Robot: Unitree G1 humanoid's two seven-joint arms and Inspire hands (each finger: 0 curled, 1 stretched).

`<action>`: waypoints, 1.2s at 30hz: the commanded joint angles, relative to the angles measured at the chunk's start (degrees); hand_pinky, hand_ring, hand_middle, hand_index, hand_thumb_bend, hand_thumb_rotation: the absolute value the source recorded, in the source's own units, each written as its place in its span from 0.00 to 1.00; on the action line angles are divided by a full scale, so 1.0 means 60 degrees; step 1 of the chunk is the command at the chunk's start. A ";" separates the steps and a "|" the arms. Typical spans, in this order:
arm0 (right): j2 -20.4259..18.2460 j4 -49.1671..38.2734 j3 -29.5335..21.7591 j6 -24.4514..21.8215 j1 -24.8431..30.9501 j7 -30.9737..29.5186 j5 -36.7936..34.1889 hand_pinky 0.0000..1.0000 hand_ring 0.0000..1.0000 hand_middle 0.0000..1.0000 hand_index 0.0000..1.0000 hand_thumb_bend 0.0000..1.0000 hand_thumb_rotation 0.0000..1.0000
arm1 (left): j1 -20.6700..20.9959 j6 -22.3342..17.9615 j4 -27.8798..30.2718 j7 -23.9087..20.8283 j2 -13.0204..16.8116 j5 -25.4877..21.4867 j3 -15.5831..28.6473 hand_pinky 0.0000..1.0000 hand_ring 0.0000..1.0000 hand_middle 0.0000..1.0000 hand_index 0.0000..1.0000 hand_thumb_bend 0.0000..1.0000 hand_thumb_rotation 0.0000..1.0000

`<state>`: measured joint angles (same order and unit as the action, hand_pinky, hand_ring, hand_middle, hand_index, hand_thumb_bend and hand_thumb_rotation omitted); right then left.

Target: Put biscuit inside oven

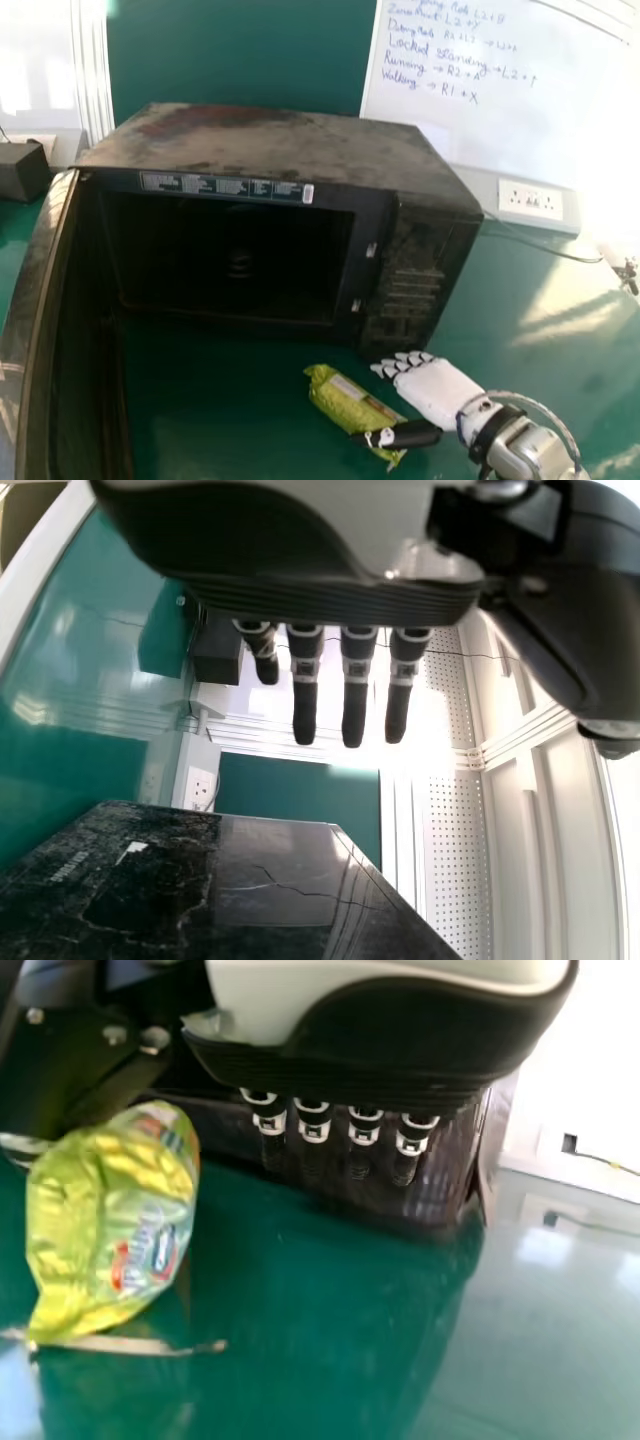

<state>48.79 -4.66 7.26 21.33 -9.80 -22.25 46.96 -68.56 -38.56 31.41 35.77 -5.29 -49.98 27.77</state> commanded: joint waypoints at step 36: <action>-0.0344 -0.0399 0.0791 -0.1069 -0.0059 0.0865 0.0728 1.00 1.00 1.00 1.00 1.00 0.85 | -0.0184 -0.0065 0.0389 0.0035 -0.0449 0.0065 -0.0115 0.88 0.82 0.85 0.85 0.94 0.68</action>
<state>46.85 -4.78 13.01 15.88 -11.41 -15.96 52.29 -68.77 -38.48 33.50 35.97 -5.45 -49.72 27.32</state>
